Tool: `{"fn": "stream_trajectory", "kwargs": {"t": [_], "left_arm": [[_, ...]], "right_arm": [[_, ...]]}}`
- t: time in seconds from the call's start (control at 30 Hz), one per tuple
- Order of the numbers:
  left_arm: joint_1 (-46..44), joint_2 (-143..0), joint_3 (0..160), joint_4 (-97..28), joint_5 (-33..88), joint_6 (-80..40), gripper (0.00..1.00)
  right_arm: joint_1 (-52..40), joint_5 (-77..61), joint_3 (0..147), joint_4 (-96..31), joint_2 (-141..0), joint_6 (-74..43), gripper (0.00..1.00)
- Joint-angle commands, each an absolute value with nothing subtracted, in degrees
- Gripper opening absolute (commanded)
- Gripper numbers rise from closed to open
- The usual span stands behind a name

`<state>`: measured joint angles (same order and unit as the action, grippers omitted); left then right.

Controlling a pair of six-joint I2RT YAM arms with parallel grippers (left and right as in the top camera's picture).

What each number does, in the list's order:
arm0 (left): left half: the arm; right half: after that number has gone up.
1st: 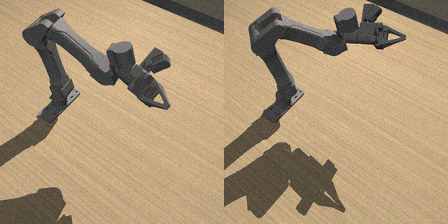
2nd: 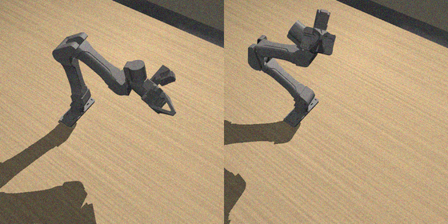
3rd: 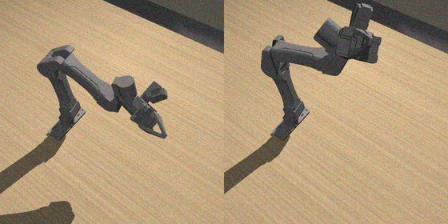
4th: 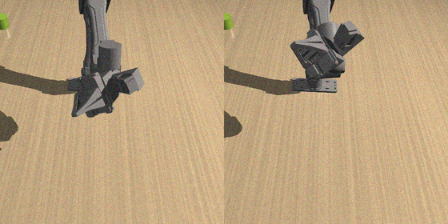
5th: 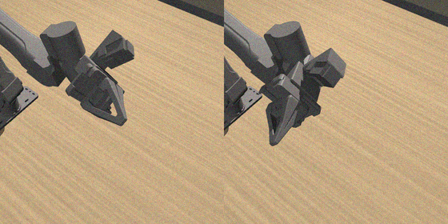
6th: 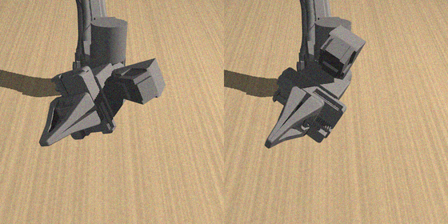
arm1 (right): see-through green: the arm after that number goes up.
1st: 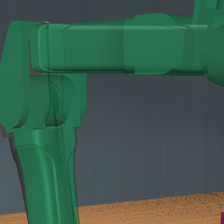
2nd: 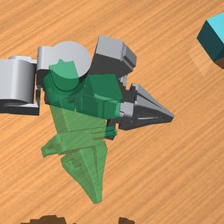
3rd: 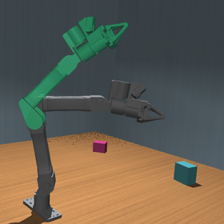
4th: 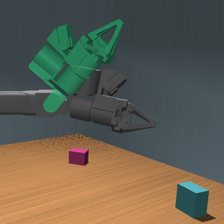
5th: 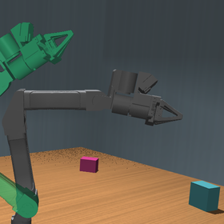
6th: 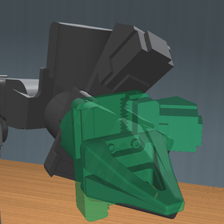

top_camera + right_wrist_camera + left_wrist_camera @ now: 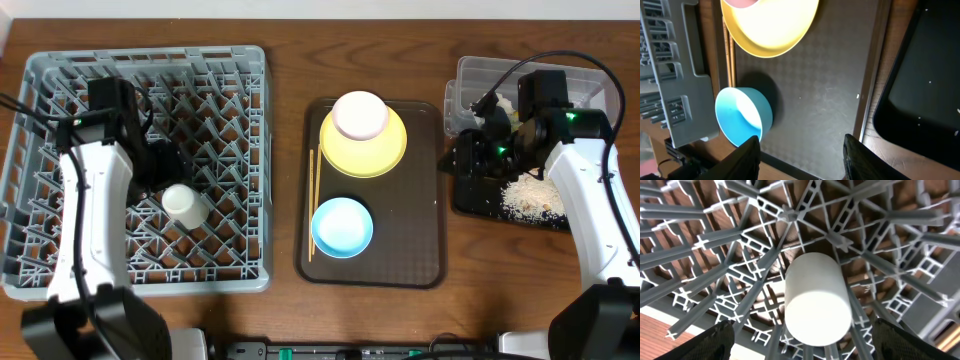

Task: Sort waste into correct bins and load items into the dishwasher
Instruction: 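Reach the left gripper to the light-blue bowl and grasp it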

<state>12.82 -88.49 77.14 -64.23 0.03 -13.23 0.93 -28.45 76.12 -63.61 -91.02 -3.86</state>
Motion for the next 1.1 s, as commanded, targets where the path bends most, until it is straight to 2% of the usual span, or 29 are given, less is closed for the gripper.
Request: {"fn": "stream_trajectory", "kwargs": {"t": [0.0,0.17,0.43,0.47,0.53,0.57,0.6,0.73,1.07], "left_arm": [[11.77,-82.61,76.62,-63.64,1.08,-12.71,0.90],[4.93,-76.25,76.62,-59.96,4.05,-12.40,0.90],[-15.16,-77.03,76.60,-56.77,4.03,-12.49,0.90],[-17.76,-77.78,76.60,-56.36,3.97,-12.49,0.92],[-23.07,-79.66,76.60,-55.29,3.79,-12.71,0.93],[-25.36,-80.68,76.60,-54.65,3.79,-12.71,0.93],[-27.44,-81.78,76.62,-53.95,3.79,-12.73,0.93],[-34.87,-87.33,76.60,-51.18,3.84,-14.57,0.94],[-46.74,-100.03,76.62,-50.59,3.84,-16.84,0.94]], "right_arm": [[1.45,-27.03,76.34,-63.88,-91.07,-2.68,0.53],[1.50,-18.06,76.34,-65.21,-91.07,-4.80,0.55],[1.52,-6.11,76.38,-66.22,-89.25,-7.68,0.61],[1.54,-5.89,76.38,-66.19,-88.79,-7.64,0.64],[1.58,-5.91,76.38,-66.22,-88.03,-7.66,0.80],[1.61,-5.87,76.38,-66.28,-87.72,-7.66,0.86],[1.61,-5.82,76.38,-66.37,-87.50,-7.64,0.88],[1.61,-5.78,76.38,-66.74,-87.31,-7.66,0.92],[4.23,3.49,76.38,-69.52,-87.31,-13.50,0.92]]}}
